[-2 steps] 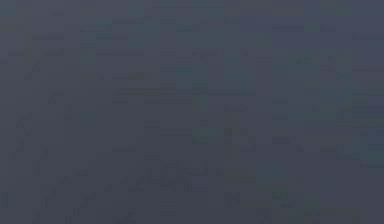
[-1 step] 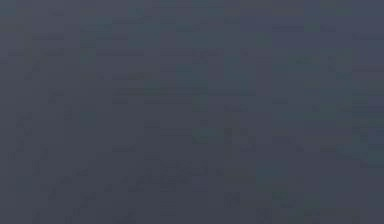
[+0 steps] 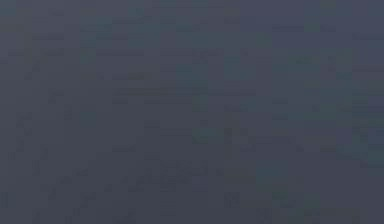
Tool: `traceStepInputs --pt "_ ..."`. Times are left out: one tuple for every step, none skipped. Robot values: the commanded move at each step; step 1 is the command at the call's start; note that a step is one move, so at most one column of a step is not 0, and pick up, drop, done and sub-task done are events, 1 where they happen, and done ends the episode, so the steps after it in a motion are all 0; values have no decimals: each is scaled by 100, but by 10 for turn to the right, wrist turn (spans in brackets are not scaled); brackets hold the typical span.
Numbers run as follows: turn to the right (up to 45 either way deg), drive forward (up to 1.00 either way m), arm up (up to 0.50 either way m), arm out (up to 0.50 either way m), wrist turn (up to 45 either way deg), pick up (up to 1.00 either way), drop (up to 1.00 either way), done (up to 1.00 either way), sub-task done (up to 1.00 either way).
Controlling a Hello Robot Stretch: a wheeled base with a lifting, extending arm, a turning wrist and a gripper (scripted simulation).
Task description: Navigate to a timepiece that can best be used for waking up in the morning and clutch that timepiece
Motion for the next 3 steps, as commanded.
traceStepInputs --pt "0 0 0 0 450 0 0 0 0" --pt "0 0 0 0 450 0 0 0 0" --pt "0 0 0 0 240 0 0 0 0"
